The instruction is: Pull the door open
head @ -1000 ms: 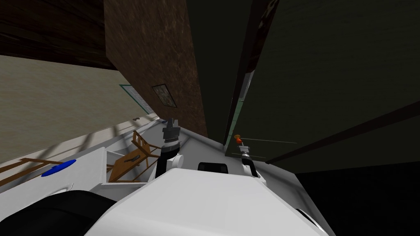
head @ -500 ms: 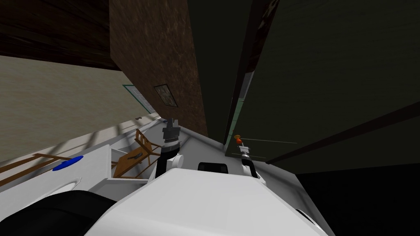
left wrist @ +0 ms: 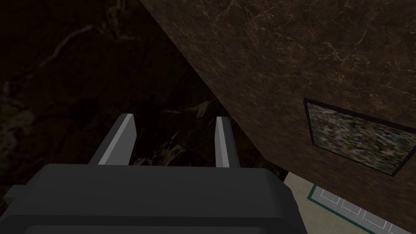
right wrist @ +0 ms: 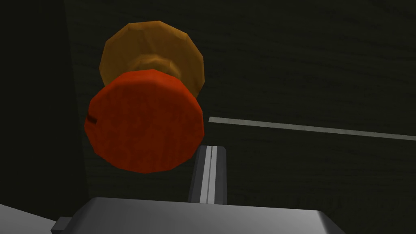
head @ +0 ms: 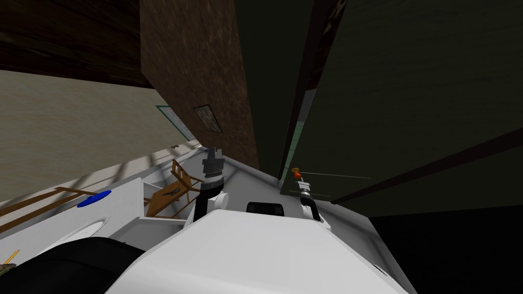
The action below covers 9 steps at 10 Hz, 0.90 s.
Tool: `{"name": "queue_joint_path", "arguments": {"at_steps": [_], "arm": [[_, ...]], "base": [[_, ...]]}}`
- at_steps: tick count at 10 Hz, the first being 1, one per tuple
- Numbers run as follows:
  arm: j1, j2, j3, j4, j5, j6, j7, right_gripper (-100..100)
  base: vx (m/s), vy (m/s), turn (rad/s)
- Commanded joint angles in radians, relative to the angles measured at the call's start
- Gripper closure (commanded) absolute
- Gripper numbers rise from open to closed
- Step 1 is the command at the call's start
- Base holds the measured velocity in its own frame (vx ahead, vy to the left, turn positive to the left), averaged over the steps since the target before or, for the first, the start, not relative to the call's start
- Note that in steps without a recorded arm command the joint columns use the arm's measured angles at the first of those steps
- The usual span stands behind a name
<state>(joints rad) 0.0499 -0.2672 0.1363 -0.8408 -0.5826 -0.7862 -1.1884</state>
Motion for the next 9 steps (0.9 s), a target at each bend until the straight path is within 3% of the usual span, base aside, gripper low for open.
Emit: {"name": "queue_joint_path", "arguments": {"at_steps": [1,3,8,9], "arm": [[-0.02,0.02,0.032,0.016,-0.003,-0.024,-0.05,-100],[-0.02,0.021,0.037,0.013,-0.015,-0.024,-0.082,-100],[-0.02,0.021,0.037,0.014,-0.015,-0.024,-0.082,-100],[-0.02,0.021,0.037,0.045,-0.015,-0.024,-0.082,-100]], "base": [[-0.042,-0.015,0.042],[-0.049,-0.026,0.04],[-0.004,0.006,-0.009],[0.006,-0.006,0.037]]}}
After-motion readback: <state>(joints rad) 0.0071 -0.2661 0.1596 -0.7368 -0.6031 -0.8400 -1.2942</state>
